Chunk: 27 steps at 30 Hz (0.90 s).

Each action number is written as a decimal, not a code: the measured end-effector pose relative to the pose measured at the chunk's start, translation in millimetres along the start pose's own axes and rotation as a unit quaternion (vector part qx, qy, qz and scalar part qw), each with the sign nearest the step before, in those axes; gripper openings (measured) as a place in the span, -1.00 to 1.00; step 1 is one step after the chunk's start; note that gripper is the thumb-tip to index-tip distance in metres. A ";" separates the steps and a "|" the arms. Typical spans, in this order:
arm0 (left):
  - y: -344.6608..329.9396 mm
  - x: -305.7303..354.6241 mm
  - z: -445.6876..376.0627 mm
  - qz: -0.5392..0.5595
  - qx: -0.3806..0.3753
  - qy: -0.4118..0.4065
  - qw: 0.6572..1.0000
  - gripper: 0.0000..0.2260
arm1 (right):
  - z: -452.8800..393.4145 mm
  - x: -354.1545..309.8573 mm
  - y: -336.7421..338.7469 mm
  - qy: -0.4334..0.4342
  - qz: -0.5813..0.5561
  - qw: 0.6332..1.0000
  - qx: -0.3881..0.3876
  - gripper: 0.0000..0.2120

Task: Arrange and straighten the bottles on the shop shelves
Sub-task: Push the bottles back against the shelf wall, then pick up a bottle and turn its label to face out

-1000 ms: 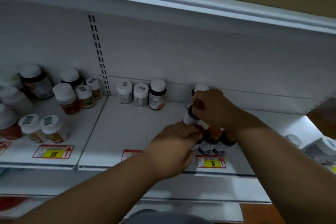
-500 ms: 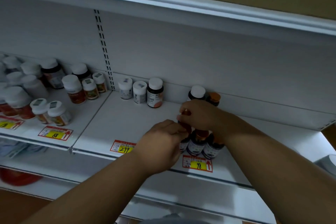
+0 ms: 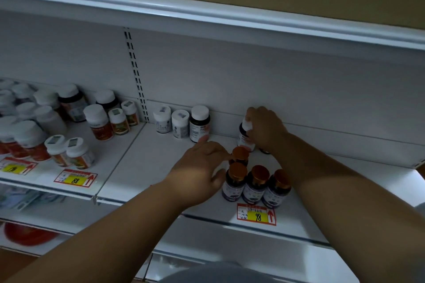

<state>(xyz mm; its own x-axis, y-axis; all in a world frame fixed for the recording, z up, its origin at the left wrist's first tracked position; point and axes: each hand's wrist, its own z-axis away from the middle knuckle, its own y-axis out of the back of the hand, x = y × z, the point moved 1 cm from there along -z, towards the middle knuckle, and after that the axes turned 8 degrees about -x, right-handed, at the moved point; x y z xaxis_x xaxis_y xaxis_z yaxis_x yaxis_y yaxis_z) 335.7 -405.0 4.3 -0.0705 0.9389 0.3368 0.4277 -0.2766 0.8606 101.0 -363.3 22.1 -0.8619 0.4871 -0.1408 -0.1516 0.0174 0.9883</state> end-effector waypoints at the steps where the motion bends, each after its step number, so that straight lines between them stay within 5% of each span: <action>1: 0.4 -2.3 -0.1 0.004 0.001 0.007 1.000 -0.70 | -1.2 1.6 1.2 -0.007 -0.019 1.000 -0.002 -0.60; 10: 18.0 -23.2 3.4 0.073 0.039 0.173 0.982 -0.53 | 11.8 -26.7 40.2 0.077 -0.250 0.962 0.082 -0.56; 16: 40.0 -47.9 38.2 0.071 0.100 0.259 0.958 -0.36 | 25.1 -115.8 49.5 0.179 -0.305 0.935 0.009 -0.62; 27: 55.5 -140.9 111.6 0.048 -0.023 0.232 0.971 -0.42 | 14.9 -234.8 -33.6 0.172 -0.233 0.956 -0.037 -0.49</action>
<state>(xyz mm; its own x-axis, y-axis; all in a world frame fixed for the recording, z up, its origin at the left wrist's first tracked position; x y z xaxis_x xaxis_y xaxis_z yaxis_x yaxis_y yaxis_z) 470.0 -529.8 -38.0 -0.4362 0.7179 0.5426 0.4115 -0.3771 0.8297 315.7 -465.2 22.8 -0.7985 0.1257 -0.5887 -0.5809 0.0950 0.8084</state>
